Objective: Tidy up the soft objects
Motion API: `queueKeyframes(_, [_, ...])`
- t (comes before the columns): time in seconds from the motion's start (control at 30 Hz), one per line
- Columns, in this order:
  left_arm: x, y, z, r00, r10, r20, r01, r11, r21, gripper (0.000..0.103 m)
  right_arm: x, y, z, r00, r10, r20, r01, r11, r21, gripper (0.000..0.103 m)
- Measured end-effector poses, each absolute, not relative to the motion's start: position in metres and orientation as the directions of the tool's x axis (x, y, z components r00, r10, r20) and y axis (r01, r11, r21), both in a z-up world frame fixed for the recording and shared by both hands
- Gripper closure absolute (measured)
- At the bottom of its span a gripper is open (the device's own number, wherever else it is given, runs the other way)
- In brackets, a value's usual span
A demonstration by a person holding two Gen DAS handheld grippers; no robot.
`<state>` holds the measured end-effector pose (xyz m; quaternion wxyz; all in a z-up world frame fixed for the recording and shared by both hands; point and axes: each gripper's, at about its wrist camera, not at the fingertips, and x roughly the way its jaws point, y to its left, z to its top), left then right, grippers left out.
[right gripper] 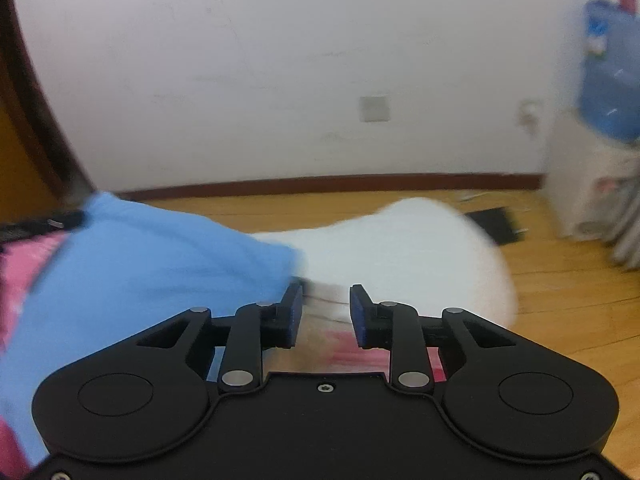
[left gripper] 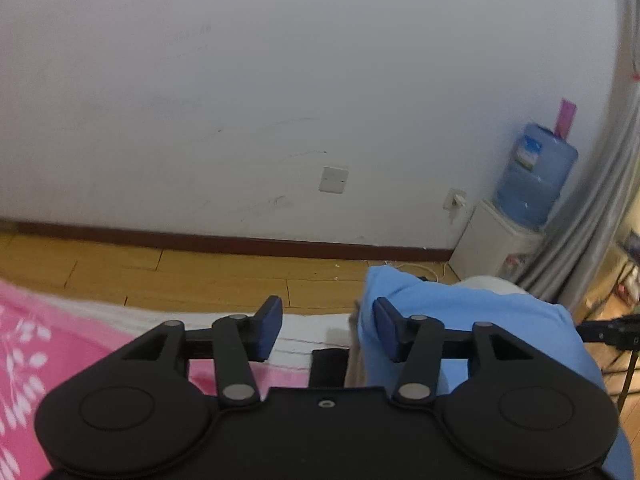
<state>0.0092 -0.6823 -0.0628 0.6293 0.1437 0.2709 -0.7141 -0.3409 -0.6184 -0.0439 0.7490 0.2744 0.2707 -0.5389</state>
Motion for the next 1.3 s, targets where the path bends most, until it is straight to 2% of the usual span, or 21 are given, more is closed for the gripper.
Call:
queueKeyframes(0.07, [0.006,-0.66,-0.046,-0.113,-0.846,-0.521,0.987,-0.034,-0.159,0.057,-0.346,-0.609,-0.035,0.26,-0.677,-0.689,0.959,0.267,0.099,0.078])
queueKeyframes(0.17, [-0.015,-0.619,-0.024,-0.114,-0.874,-0.472,0.994,-0.099,-0.055,0.056,-0.354,-0.582,-0.012,0.356,-0.677,-0.645,0.93,0.324,0.173,0.078])
queueKeyframes(0.3, [-0.06,-0.59,-0.026,-0.26,-0.799,-0.543,0.938,-0.343,0.055,0.056,-0.315,-0.549,0.001,0.591,-0.598,-0.542,0.799,0.529,0.287,0.078])
queueKeyframes(0.4, [-0.076,-0.578,-0.038,-0.267,-0.783,-0.562,0.918,-0.384,0.099,0.056,-0.273,-0.532,-0.004,0.664,-0.519,-0.539,0.716,0.648,0.258,0.078])
queueKeyframes(0.5, [-0.076,-0.568,-0.052,-0.282,-0.746,-0.604,0.925,-0.379,0.037,0.057,-0.249,-0.52,-0.018,0.66,-0.463,-0.592,0.696,0.674,0.248,0.078])
queueKeyframes(0.57, [-0.074,-0.561,-0.057,-0.259,-0.735,-0.627,0.928,-0.369,0.049,0.057,-0.251,-0.516,-0.028,0.634,-0.461,-0.622,0.721,0.643,0.259,0.08])
queueKeyframes(0.73, [-0.049,-0.534,-0.056,-0.206,-0.739,-0.641,0.947,-0.316,0.06,0.057,-0.281,-0.492,-0.033,0.576,-0.524,-0.627,0.767,0.612,0.194,0.083])
queueKeyframes(0.87, [-0.024,-0.516,-0.055,-0.143,-0.726,-0.673,0.97,-0.239,0.052,0.057,-0.309,-0.484,-0.028,0.47,-0.549,-0.691,0.841,0.516,0.163,0.081])
queueKeyframes(0.97, [-0.014,-0.503,-0.037,-0.149,-0.764,-0.628,0.975,-0.22,0.035,0.057,-0.328,-0.486,-0.016,0.458,-0.569,-0.683,0.872,0.437,0.221,0.081])
queueKeyframes(1.03, [-0.022,-0.519,-0.027,-0.183,-0.792,-0.583,0.966,-0.255,0.044,0.056,-0.328,-0.492,-0.008,0.47,-0.58,-0.666,0.87,0.43,0.24,0.081])
queueKeyframes(1.07, [-0.026,-0.528,-0.024,-0.201,-0.803,-0.561,0.961,-0.273,0.047,0.056,-0.322,-0.506,0.003,0.483,-0.61,-0.629,0.865,0.442,0.235,0.081])
queueKeyframes(1.17, [-0.031,-0.582,-0.014,-0.279,-0.816,-0.507,0.94,-0.339,0.029,0.056,-0.297,-0.541,0.015,0.491,-0.663,-0.564,0.856,0.488,0.171,0.079])
queueKeyframes(1.23, [-0.027,-0.641,-0.013,-0.351,-0.809,-0.471,0.922,-0.386,-0.023,0.056,-0.275,-0.571,0.017,0.505,-0.687,-0.522,0.846,0.513,0.143,0.079])
queueKeyframes(1.3, [-0.021,-0.686,-0.024,-0.418,-0.777,-0.471,0.902,-0.416,-0.115,0.056,-0.266,-0.601,0.012,0.522,-0.683,-0.511,0.839,0.518,0.165,0.078])
